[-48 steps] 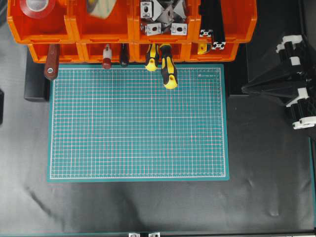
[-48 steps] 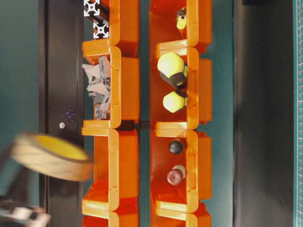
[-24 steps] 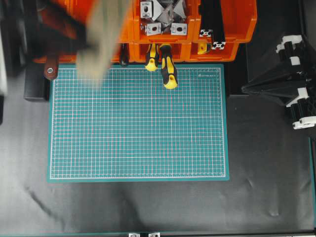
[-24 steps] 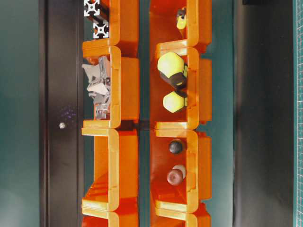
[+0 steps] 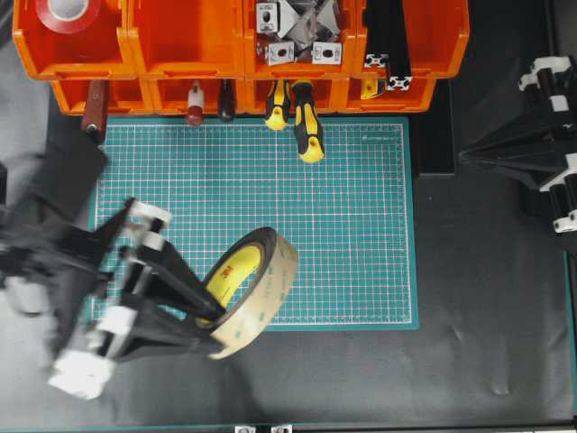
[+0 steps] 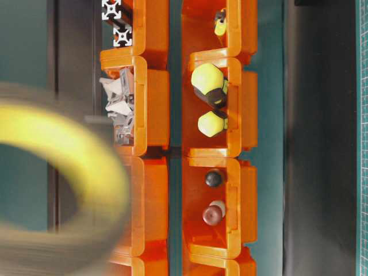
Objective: Pick foam from container rack with left arm.
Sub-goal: 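Lift the tape roll out of the rack and carry it onto the mat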
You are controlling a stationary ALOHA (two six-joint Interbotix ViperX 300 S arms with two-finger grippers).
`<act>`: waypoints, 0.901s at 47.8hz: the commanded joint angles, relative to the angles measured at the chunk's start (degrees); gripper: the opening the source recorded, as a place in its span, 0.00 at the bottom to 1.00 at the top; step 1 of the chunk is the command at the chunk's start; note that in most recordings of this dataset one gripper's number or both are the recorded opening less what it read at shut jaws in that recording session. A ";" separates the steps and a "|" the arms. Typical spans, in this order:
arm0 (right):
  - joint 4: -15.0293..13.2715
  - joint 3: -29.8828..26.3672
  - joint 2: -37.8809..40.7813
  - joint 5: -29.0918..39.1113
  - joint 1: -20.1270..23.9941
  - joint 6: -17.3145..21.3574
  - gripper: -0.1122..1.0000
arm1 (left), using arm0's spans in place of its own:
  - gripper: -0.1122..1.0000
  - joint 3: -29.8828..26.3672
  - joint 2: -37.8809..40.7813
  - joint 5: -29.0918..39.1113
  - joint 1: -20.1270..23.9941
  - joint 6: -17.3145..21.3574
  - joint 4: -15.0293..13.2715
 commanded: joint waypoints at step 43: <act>0.18 -2.11 -0.26 1.67 0.09 2.46 0.10 | 0.34 -0.70 6.59 6.06 4.83 0.09 0.26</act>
